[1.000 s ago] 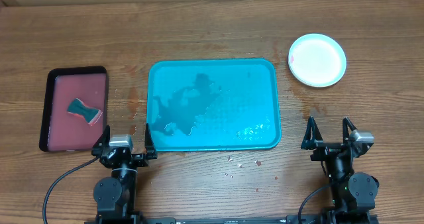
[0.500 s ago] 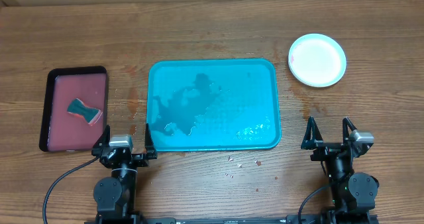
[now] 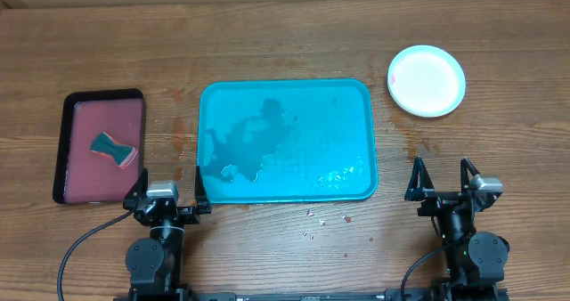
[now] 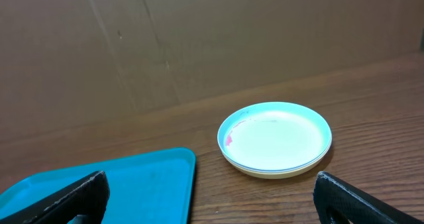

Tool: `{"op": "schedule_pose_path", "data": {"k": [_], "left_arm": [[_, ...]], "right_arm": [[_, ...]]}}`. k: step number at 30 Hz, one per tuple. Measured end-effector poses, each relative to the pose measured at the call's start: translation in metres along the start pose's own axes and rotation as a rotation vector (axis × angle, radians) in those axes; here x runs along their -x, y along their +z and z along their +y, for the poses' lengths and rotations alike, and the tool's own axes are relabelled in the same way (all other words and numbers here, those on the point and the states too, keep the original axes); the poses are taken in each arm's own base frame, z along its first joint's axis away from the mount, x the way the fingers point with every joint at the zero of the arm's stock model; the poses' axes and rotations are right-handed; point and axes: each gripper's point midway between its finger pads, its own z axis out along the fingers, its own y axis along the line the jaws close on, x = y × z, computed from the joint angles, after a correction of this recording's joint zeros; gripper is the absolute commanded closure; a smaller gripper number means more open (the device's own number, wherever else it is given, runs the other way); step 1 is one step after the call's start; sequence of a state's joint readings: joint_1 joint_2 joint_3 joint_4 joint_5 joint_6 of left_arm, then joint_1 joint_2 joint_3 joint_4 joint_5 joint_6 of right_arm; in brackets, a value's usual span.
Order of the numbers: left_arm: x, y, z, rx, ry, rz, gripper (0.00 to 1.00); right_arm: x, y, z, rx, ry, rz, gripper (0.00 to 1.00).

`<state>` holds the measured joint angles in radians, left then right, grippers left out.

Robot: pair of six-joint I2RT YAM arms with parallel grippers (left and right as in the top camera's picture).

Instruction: Clean dirty plates on tray and stack at the side

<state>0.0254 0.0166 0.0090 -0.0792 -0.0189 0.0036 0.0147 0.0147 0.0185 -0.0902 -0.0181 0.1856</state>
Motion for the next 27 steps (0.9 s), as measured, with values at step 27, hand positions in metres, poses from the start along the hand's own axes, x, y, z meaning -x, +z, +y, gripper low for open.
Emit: {"op": "schedule_pose_path", "data": {"k": [27], "left_arm": [[0.0, 0.0, 0.0, 0.0, 0.0, 0.0, 0.0]], "right_arm": [[-0.0015, 0.0, 0.0065, 0.025, -0.233, 0.003, 0.0]]}}
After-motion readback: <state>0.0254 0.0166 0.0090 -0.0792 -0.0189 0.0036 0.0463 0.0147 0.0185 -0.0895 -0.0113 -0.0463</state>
